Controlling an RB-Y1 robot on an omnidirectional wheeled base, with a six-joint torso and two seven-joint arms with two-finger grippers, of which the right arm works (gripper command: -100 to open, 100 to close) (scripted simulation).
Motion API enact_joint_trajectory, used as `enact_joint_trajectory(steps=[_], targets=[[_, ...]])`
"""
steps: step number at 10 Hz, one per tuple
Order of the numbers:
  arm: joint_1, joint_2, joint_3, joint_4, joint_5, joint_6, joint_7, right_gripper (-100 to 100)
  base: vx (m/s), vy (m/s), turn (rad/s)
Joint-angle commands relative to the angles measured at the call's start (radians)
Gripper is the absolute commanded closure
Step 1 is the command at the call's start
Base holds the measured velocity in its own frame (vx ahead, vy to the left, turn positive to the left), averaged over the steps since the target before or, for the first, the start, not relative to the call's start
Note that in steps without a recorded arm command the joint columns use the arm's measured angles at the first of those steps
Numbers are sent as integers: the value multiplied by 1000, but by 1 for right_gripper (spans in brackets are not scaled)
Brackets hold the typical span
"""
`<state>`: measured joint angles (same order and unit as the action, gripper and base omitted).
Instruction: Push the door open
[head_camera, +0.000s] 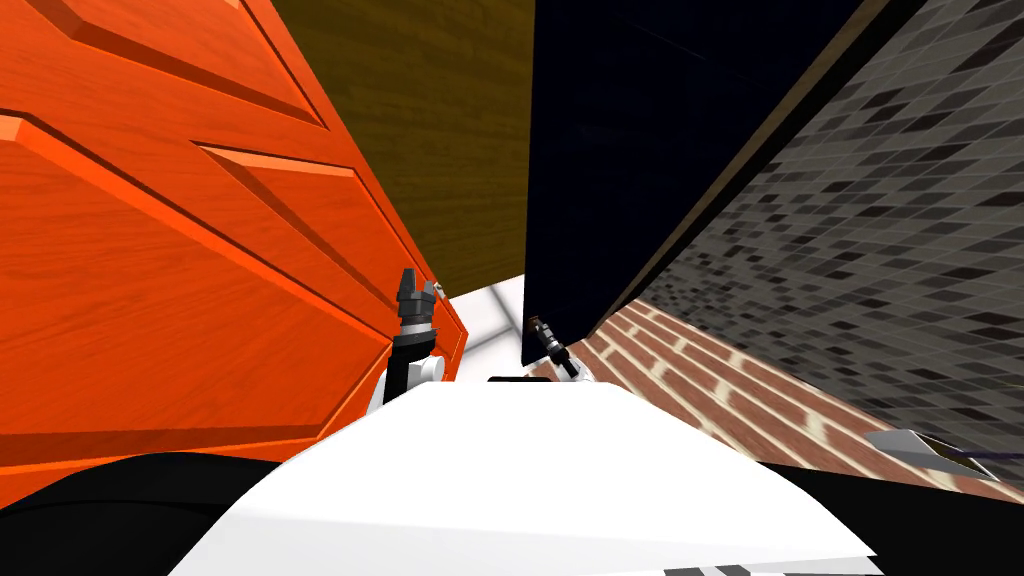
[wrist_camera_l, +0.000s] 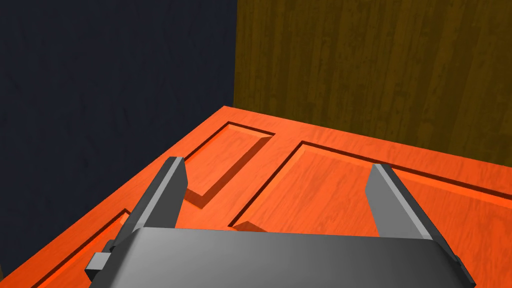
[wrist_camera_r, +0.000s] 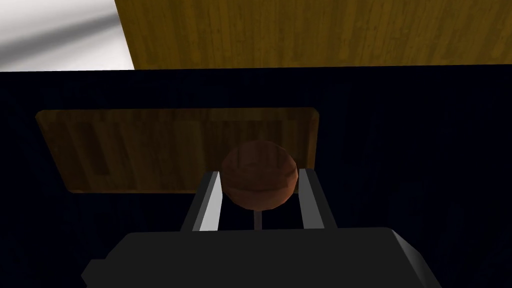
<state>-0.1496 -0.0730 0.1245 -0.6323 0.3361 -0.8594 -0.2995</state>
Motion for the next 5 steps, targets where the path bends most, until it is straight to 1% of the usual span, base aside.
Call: enact_joint_trajectory(steps=[1,2,3,4,5], targets=[[-11,-12,-31,13,-20,-4,24,100,212,103,-76],[-11,-12,-31,13,-20,-4,24,100,152,60,-84],[-11,-12,-31,13,-20,-4,24,100,50,8,-15],[6,-10,-23,-18,-17,14,15,-100,-107,5,-33],[7,-10,-22,-20,-17,16,12,-100,-223,-31,-54]])
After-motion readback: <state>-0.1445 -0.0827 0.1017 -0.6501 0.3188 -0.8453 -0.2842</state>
